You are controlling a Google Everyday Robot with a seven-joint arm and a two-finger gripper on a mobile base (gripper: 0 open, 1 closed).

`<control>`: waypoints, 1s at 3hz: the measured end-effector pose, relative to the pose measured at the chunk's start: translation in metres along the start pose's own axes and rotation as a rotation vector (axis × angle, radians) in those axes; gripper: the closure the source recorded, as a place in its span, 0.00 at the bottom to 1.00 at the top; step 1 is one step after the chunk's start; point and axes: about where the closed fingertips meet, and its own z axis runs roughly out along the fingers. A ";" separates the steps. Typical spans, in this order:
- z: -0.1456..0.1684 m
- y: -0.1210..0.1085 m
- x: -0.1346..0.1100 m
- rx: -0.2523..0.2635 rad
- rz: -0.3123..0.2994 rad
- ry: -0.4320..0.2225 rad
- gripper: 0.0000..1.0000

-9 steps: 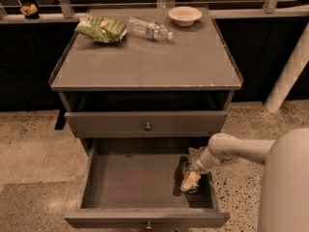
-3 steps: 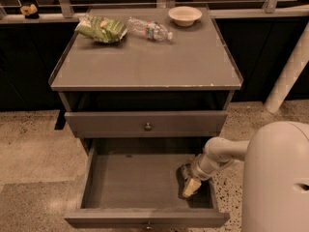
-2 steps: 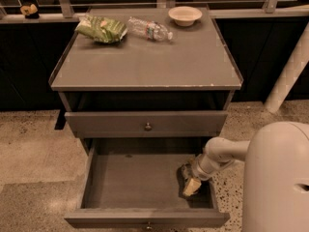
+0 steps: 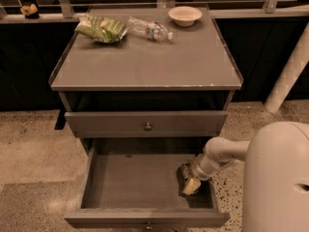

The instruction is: Pick 7up can from middle drawer and place on counter

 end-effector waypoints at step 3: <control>-0.041 0.021 -0.014 0.037 0.008 0.012 1.00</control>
Offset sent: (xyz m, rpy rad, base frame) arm -0.0111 0.0017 0.0235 -0.0286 -0.0011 -0.0081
